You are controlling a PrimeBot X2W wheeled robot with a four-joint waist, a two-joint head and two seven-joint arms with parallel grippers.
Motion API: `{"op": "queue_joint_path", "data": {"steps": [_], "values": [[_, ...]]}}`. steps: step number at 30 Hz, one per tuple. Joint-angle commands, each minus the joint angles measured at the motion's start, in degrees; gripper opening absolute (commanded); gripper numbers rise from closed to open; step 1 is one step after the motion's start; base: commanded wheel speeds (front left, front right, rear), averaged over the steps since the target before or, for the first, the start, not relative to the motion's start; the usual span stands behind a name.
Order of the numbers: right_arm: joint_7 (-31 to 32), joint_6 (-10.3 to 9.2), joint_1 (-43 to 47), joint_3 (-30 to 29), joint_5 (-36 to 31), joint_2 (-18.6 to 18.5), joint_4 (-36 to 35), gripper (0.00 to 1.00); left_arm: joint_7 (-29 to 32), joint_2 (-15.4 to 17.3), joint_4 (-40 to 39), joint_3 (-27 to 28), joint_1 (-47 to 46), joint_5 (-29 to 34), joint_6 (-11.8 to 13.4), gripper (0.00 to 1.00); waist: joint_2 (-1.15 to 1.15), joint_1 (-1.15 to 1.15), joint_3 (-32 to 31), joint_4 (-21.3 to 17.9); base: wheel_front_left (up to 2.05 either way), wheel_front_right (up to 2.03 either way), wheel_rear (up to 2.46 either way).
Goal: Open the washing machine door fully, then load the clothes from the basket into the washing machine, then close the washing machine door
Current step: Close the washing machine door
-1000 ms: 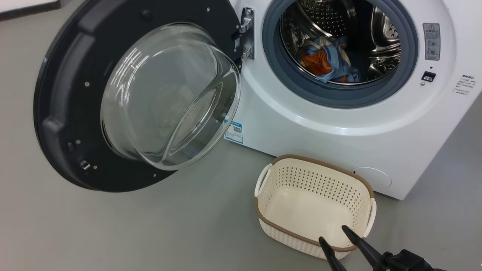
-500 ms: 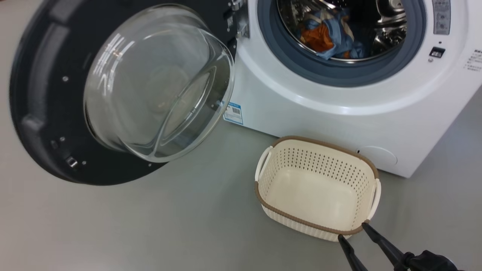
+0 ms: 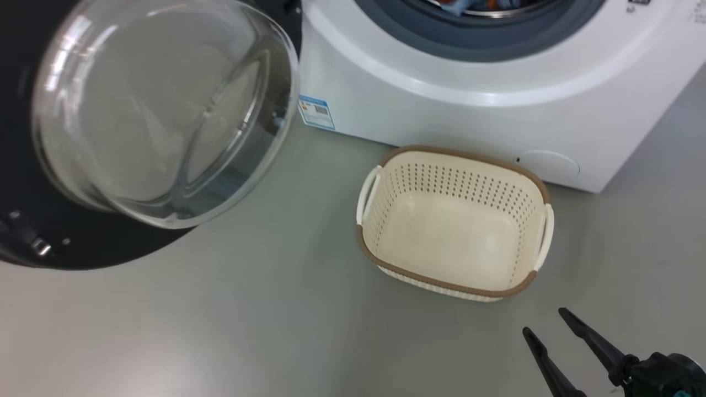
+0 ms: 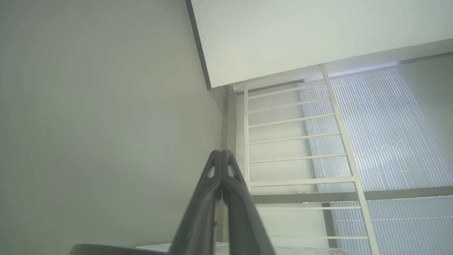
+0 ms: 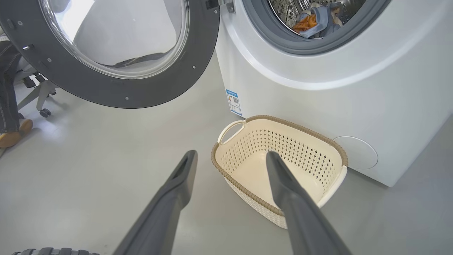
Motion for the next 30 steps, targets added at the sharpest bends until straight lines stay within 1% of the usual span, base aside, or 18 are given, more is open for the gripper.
{"op": "queue_joint_path", "data": {"steps": [1, 4, 9, 13, 21, 30], "values": [[-0.3, 0.09, -1.2, 0.9, 0.4, -1.3, -1.5, 1.0, 0.7, 3.2, -1.9, 1.4, -1.4, -0.5, -0.2, 0.0, 0.0, 0.0, 1.6, -1.4, 0.0, 0.0, 0.0], [-0.3, 0.09, -1.3, 1.0, 0.6, -1.9, -1.7, 1.0, 1.5, 2.3, -2.7, 2.2, -2.8, -2.5, -0.3, 0.0, 0.0, 0.0, 2.1, -1.7, 0.0, 0.0, 0.0], [-0.3, 0.09, -1.8, 1.4, 0.9, -2.6, -1.9, 1.0, 2.9, 2.5, -4.0, 2.5, -3.4, -3.5, -0.1, 0.0, 0.0, 0.0, 2.7, -2.4, 0.0, 0.0, 0.0], [-0.3, 0.09, -1.6, 1.2, 1.2, -3.0, -1.9, 1.0, 4.6, 1.9, -4.7, 2.4, -3.5, -4.6, -0.1, 0.0, 0.0, 0.0, 2.9, -2.7, 0.0, 0.0, 0.0], [-0.3, 0.09, -1.6, 0.9, 1.4, -3.9, -1.8, 1.0, 8.3, 1.1, -5.5, 1.1, -1.5, -5.4, -1.7, 0.0, 0.0, 0.0, 2.7, -3.3, 0.0, 0.0, 0.0], [-0.3, 0.09, -0.6, 0.8, 1.4, -4.4, -1.9, 1.0, 13.5, 1.0, -5.3, 0.5, 1.5, -6.8, -4.2, 0.0, 0.0, 0.0, 1.4, -4.3, 0.0, 0.0, 0.0]]}}
